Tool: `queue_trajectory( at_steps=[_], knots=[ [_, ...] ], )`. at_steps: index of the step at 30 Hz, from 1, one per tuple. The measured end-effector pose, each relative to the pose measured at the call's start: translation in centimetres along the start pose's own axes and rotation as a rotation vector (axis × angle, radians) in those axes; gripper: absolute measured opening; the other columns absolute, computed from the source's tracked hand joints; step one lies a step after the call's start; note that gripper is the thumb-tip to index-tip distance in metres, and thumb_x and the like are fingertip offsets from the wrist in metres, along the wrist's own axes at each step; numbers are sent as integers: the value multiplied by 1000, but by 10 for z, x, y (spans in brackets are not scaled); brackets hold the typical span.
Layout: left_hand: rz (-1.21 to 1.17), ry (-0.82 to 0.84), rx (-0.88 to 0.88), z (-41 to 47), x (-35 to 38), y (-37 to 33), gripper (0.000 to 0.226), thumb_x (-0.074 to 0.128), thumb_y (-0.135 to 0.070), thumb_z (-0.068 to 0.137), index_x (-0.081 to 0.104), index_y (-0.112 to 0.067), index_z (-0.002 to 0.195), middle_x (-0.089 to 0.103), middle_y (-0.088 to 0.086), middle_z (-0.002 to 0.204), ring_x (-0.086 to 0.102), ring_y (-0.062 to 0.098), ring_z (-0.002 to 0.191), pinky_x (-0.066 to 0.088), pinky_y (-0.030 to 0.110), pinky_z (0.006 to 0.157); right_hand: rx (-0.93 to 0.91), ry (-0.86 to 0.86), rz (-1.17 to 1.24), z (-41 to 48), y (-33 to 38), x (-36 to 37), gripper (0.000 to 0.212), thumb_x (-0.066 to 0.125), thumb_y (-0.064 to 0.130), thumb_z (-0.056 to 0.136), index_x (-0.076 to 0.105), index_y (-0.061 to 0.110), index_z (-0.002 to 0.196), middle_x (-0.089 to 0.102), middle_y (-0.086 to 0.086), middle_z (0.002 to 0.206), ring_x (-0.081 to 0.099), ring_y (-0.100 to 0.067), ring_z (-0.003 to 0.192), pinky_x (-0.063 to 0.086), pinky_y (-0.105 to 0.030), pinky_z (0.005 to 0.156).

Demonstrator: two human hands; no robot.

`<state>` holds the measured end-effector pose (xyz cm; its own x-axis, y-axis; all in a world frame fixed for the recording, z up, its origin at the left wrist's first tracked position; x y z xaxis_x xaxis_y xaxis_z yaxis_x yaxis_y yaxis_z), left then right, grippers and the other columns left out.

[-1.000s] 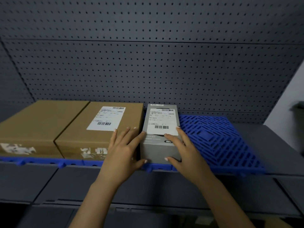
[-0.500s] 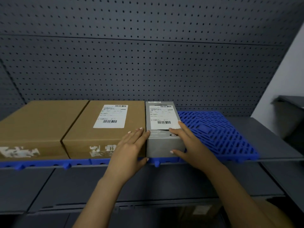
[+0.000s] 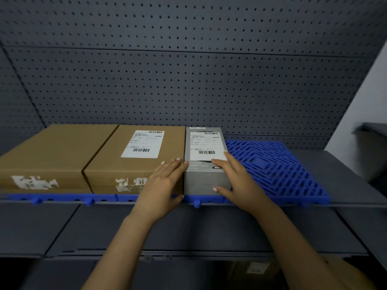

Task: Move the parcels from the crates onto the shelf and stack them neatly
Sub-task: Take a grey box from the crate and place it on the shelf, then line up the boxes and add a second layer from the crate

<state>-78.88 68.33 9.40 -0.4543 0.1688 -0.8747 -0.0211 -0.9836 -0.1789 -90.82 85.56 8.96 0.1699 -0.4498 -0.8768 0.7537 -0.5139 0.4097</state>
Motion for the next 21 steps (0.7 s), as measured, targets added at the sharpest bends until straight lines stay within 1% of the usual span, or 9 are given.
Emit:
queue_trajectory(
  at_steps=[4,7,9,11,13,16,17,19,21],
  knots=[
    [-5,-4,-8,0,-5,-3,87,79,-18,72,35,-20,148,35,3,153,30,19,141,9,31,117,-59,-11,-45,1,-1,-3,76,68,33,88,22,40,148,-1,4,162,-5,-16,148,11,-41,118],
    [-4,-57,-45,-4,-12,-8,84,79,-18,73,38,-20,146,41,0,149,32,18,141,13,34,118,-139,-63,-75,-1,5,-9,73,66,33,89,25,37,149,7,3,161,0,-19,147,5,-38,118],
    [-12,-102,-73,-9,-17,-15,80,78,-19,75,40,-20,145,43,-1,148,33,16,140,15,33,119,-192,-97,-80,-3,12,-14,65,65,33,90,32,35,146,15,3,158,8,-20,145,10,-39,117],
    [-5,-156,-104,-19,-23,-22,74,76,-19,77,43,-20,143,45,-2,146,35,15,139,15,31,119,-268,-137,-68,-5,23,-15,57,65,32,90,41,30,142,27,2,153,18,-19,139,20,-40,114],
    [-1,-193,-124,-30,-31,-28,71,77,-16,76,47,-18,141,48,-2,143,38,16,137,18,32,119,-324,-186,-51,-8,36,-16,52,67,31,88,48,26,136,37,1,146,27,-19,133,28,-41,110],
    [38,-253,-205,-57,-44,-35,68,79,-13,74,51,-15,136,50,-1,140,42,18,134,27,41,115,-421,-146,1,-9,64,-4,47,67,32,87,51,26,131,42,1,139,34,-20,128,33,-40,105],
    [59,-263,-236,-68,-48,-36,67,79,-14,75,52,-15,136,50,-1,140,42,18,134,28,42,114,-454,-135,28,-9,75,2,46,67,31,87,52,25,130,44,0,137,37,-22,126,35,-41,104],
    [125,-273,-307,-95,-59,-34,67,80,-16,75,52,-17,135,50,0,139,43,20,133,25,39,115,-529,-120,82,-9,100,18,45,68,30,85,55,23,127,48,-2,132,42,-23,122,39,-42,100],
    [194,-276,-387,-126,-71,-30,67,81,-17,73,53,-17,134,51,1,138,45,21,132,22,36,116,-591,-82,146,-12,127,37,47,69,30,84,55,23,128,49,-2,131,43,-23,120,40,-41,98]
  ],
)
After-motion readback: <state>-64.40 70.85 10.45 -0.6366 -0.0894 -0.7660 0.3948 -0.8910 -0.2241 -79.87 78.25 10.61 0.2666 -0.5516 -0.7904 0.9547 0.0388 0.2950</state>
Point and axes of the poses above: each hand's wrist, its own z-axis towards the middle knuckle, its own x-axis out of the palm, y = z × x, the point moved 5 cm from there along z, towards the middle knuckle
